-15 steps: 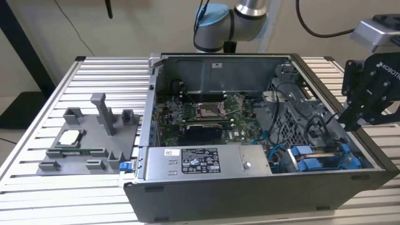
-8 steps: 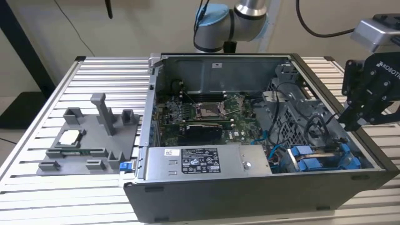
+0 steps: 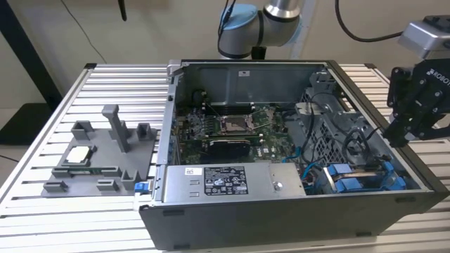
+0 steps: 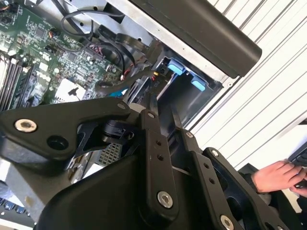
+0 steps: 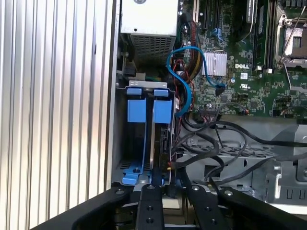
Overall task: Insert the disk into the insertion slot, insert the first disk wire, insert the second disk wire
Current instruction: 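Insert the second disk wire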
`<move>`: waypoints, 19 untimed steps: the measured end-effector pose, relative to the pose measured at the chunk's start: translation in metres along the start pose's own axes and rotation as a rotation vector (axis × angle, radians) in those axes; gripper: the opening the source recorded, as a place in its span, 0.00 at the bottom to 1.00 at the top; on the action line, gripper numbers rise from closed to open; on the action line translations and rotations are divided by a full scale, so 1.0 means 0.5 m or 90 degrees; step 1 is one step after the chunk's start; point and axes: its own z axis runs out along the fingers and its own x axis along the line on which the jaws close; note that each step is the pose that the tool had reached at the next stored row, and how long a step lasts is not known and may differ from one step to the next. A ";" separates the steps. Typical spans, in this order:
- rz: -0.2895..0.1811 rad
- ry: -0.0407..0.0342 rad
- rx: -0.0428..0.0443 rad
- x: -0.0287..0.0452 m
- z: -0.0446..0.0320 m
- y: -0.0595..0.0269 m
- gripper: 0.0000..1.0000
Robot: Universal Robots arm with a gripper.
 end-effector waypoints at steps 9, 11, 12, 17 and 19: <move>0.000 -0.0001 -0.0020 0.001 -0.002 -0.042 0.27; 0.000 -0.0001 -0.0022 0.000 -0.002 -0.047 0.27; 0.000 -0.0001 -0.0029 -0.002 -0.001 -0.049 0.27; 0.000 -0.0010 -0.0099 -0.018 0.008 -0.054 0.27; 0.000 -0.0024 -0.0104 -0.024 0.010 -0.055 0.27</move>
